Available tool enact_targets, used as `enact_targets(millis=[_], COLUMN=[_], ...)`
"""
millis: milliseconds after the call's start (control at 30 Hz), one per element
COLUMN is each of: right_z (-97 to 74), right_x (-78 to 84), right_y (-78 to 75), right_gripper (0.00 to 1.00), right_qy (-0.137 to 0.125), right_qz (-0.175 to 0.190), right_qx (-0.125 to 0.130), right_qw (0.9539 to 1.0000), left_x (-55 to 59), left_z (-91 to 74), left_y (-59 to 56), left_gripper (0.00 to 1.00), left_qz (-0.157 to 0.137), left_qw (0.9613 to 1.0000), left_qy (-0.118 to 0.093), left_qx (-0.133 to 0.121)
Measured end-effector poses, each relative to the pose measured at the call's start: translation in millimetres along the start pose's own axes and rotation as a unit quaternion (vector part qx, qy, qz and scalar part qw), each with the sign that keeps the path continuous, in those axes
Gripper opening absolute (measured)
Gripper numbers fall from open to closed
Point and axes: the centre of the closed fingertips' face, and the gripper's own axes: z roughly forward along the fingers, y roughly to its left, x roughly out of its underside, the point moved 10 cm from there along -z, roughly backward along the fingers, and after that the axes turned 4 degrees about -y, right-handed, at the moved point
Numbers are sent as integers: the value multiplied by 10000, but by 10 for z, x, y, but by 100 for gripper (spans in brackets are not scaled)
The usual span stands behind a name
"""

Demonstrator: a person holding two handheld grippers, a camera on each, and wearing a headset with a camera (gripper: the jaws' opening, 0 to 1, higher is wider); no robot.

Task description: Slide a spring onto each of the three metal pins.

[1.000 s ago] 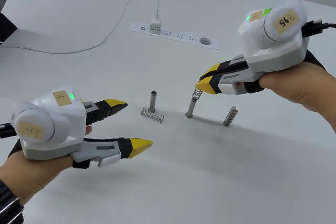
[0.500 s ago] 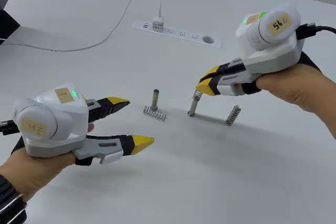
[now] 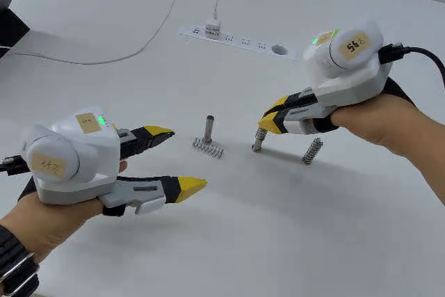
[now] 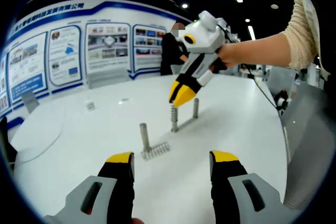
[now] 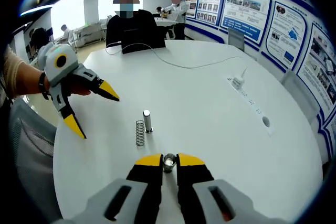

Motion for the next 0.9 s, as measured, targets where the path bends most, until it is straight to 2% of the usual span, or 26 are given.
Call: enact_targets(millis=[667,700,833,900], right_z=[140,142,145,146], right_x=[136,127,124,128], right_y=[63,57,53,58], right_gripper=[11,11,12,15], right_qy=[209,128,102,120], right_qz=[67,84,122,97], right_qx=[0,7,6,5], right_qw=[9998,9999,9999,9999], left_x=[17,17,17,17], left_z=[-10,-9,-9,-8], left_y=[27,28,31,33], left_gripper=[59,59,59,59], left_qz=[-33,-30,-26,-22], left_qw=[10000,10000,10000,10000], left_qy=[-13,-9,-10,-5], left_qx=[-36,-39,-40,-38])
